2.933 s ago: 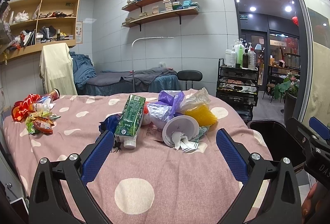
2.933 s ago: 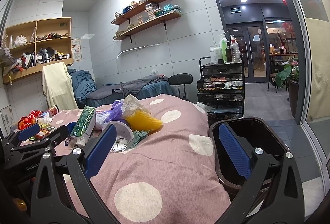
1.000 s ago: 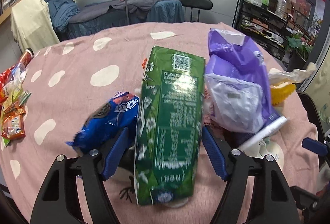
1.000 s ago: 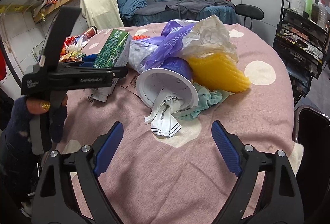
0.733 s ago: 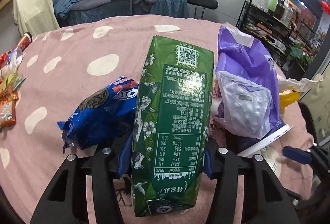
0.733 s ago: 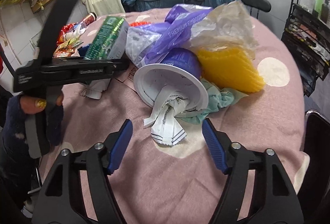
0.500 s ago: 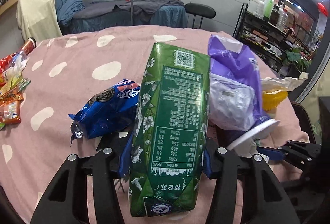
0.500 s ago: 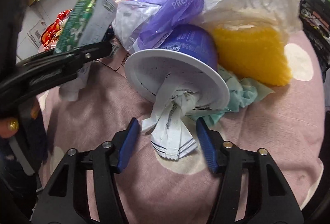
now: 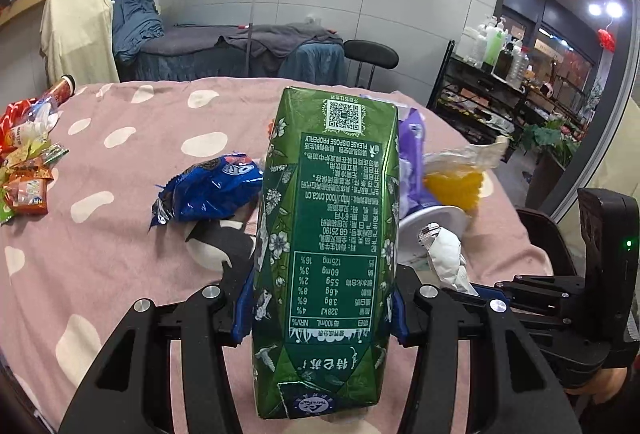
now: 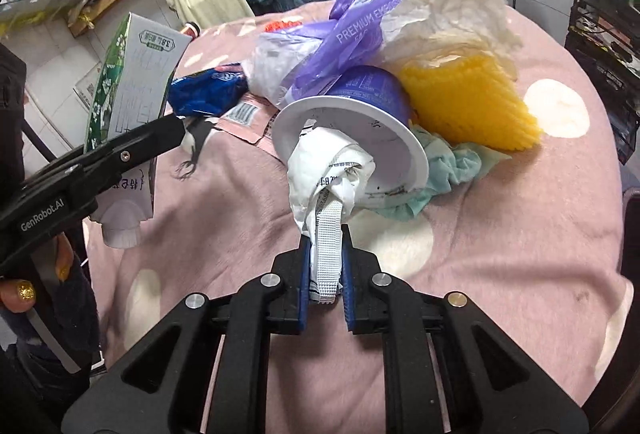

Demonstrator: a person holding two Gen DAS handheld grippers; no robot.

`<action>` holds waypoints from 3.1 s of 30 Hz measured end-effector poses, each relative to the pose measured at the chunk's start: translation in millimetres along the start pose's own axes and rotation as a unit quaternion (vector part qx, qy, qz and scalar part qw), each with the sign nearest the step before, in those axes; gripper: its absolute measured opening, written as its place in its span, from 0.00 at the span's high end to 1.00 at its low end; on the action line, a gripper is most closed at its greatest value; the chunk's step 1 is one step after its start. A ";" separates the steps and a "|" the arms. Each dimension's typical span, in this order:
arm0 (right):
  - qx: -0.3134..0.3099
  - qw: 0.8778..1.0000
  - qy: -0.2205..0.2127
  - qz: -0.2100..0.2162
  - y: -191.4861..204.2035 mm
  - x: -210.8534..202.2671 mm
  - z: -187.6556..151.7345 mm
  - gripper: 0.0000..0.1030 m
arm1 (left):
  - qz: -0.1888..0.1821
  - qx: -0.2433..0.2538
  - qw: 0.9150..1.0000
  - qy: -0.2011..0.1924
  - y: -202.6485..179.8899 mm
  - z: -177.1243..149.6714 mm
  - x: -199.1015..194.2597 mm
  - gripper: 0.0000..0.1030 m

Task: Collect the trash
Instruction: 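Close the left gripper on the carton while the right grips the white tissue, then carry the tissue in the right gripper over the black bin and release, then lower the green carton into the bin and open the left gripper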

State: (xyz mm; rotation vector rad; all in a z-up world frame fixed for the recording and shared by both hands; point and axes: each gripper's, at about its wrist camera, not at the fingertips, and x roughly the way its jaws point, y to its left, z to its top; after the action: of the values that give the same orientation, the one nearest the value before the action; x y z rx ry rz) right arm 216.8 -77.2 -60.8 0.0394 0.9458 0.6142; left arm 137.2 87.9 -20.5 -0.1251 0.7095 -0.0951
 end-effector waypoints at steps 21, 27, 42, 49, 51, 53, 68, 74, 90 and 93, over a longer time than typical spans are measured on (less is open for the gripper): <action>0.171 0.955 -0.173 -0.170 -128.7 -145.4 -91.1 0.86 | -0.152 0.096 0.984 -0.002 -134.6 -8.9 -0.1 0.50; 0.228 0.937 -0.119 -0.236 -197.6 -130.1 -114.5 0.86 | -0.194 0.138 0.971 0.024 -187.5 -10.8 23.3 0.50; 0.293 0.920 -0.051 -0.255 -247.9 -84.9 -144.8 0.29 | -0.214 0.176 0.956 0.095 -248.9 -29.0 61.8 0.50; 0.316 0.897 -0.131 -0.279 -238.4 -120.7 -165.7 0.25 | -0.214 0.202 0.950 0.103 -266.1 -31.6 62.6 0.50; 0.321 0.884 -0.162 -0.300 -234.5 -137.7 -170.5 0.20 | -0.216 0.213 0.947 0.108 -277.6 -32.2 65.9 0.50; 0.325 0.871 -0.185 -0.318 -232.8 -152.6 -169.6 0.18 | -0.219 0.221 0.943 0.117 -289.2 -33.2 71.2 0.50; 0.391 0.793 -0.240 -0.400 -264.7 -221.6 -201.4 0.11 | -0.197 0.290 0.912 0.213 -357.1 -50.2 123.9 0.50; 0.387 0.797 -0.243 -0.395 -263.5 -225.3 -203.3 0.11 | -0.170 0.306 0.904 0.244 -373.0 -60.8 145.5 0.50; 0.375 0.809 -0.246 -0.380 -257.3 -223.0 -195.3 0.07 | -0.138 0.311 0.904 0.258 -370.4 -60.3 150.4 0.20; 0.373 0.809 -0.250 -0.378 -257.7 -223.3 -195.0 0.06 | -0.159 0.306 0.911 0.229 -367.1 -52.1 129.9 0.19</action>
State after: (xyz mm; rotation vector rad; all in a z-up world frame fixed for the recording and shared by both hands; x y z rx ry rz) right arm 93.7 -449.4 -85.9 0.4840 0.5533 -0.5298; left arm 184.9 -296.0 -89.4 0.4003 1.0918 -0.6710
